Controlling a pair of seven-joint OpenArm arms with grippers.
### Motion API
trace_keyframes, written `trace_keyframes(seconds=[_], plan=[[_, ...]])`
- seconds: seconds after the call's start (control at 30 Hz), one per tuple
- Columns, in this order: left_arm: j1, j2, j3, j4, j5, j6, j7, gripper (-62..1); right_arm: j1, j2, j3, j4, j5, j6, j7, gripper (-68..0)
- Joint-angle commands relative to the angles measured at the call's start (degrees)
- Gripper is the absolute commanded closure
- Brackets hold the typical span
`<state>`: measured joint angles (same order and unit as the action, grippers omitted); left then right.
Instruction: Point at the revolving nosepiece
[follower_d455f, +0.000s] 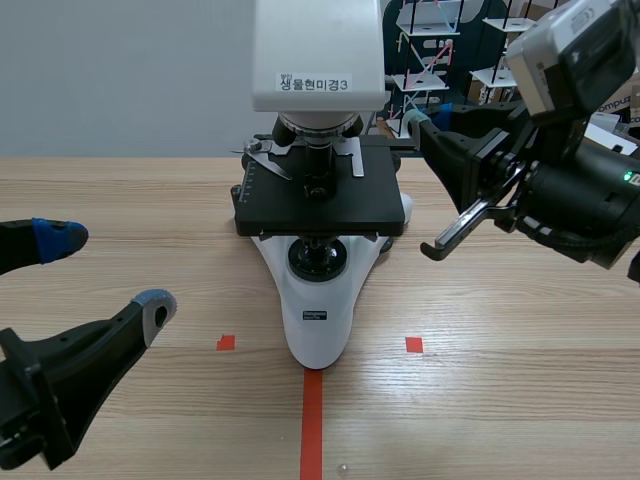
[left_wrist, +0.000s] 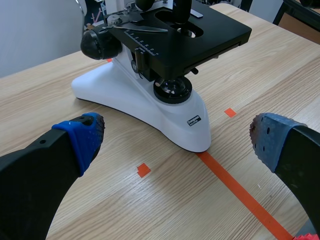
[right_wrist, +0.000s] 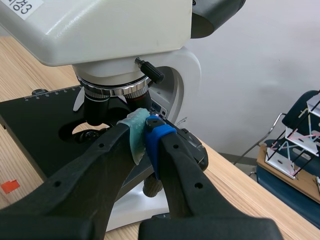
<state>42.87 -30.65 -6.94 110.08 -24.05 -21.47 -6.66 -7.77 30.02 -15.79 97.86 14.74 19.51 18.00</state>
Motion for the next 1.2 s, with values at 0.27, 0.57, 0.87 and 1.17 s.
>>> trace_keyframes(seconds=[0.27, 0.57, 0.87, 1.17], plan=[[0.11, 0.15, -0.15, 0.26, -0.37, -0.11, -0.81, -61.7, 0.94, 0.61, 0.02, 0.52, 0.42, -0.13, 0.83, -0.9], [0.11, 0.15, -0.15, 0.26, -0.37, -0.11, -0.81, -61.7, 0.94, 0.59, 0.02, 0.52, 0.42, -0.13, 0.85, -0.9], [0.11, 0.15, -0.15, 0.26, -0.37, -0.11, -0.81, -61.7, 0.94, 0.59, 0.02, 0.52, 0.42, -0.13, 1.07, -0.9], [0.11, 0.15, -0.15, 0.26, -0.37, -0.11, -0.81, -61.7, 0.94, 0.59, 0.02, 0.52, 0.42, -0.13, 1.73, -0.9]])
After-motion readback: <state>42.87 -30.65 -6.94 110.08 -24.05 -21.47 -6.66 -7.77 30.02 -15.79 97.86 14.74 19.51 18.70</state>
